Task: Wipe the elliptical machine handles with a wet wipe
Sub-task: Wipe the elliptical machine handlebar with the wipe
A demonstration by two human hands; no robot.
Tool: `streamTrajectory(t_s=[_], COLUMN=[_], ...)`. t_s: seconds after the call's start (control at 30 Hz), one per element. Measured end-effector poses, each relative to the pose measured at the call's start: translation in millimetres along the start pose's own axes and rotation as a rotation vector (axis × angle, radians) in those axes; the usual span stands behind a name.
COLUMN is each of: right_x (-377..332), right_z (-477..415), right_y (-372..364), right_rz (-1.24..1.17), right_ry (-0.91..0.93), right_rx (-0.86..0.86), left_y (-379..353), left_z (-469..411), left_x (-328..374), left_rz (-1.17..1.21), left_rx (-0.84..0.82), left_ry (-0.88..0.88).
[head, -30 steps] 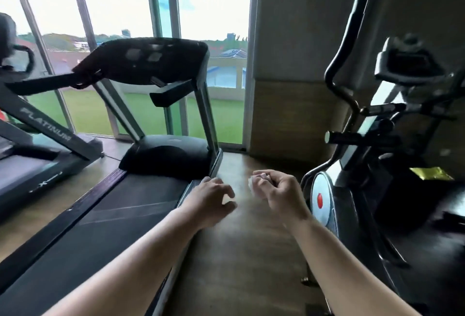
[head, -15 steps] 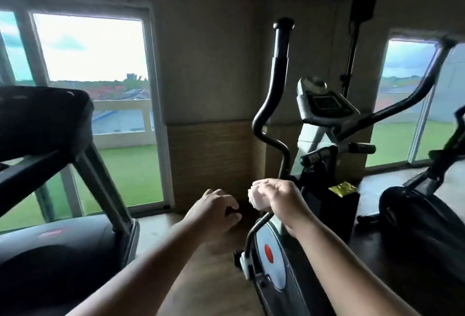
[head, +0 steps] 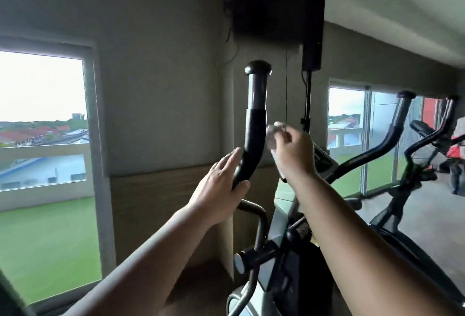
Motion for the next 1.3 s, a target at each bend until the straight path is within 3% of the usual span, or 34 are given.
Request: streamTrajectory(t_s=[0.07, 0.17, 0.27, 0.43, 0.6, 0.73, 0.87, 1.0, 1.17, 1.3], right_x=[-8, 2, 20, -14, 14, 2, 16, 0, 5, 1], right_z=[-9, 31, 74, 22, 69, 32, 69, 43, 100, 70], right_y=[-16, -30, -30, -31, -28, -32, -32, -34, -43, -40], right_rz=[-0.254, -0.532, -0.709, -0.797, -0.327, -0.313, -0.171, -0.202, -0.375, -0.342], right_ry=[-0.136, -0.362, -0.402, -0.349, -0.001, 0.014, 0.028, -0.018, -0.149, -0.102], right_rx=[0.02, -0.128, -0.274, -0.223, 0.09, 0.284, 0.379, 0.315, -0.081, -0.062], left_y=[-10, -17, -18, -22, -24, -26, -26, -29, -31, -33], left_z=[-10, -12, -11, -17, -20, -23, -22, -23, -26, -31], left_x=[0, -9, -18, -34, -44, -48, -51, -54, -60, -63], left_rz=[0.088, 0.262, 0.404, 0.499, 0.539, 0.526, 0.507, 0.497, 0.563, 0.592], left_rx=[0.022, 0.057, 0.072, 0.064, 0.036, 0.029, 0.018, 0.007, 0.008, 0.01], left_ry=[0.009, 0.051, 0.014, -0.045, -0.06, -0.063, -0.093, -0.124, -0.157, -0.195])
Point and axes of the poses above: each hand's wrist, its own z-axis away from the middle knuckle, its own y-axis out of the back of the hand, x = y × z, the point moved 3 cm from there along -z, towards the middle knuckle, and after that the axes turned 13 degrees about x, right-handed, at the moved point
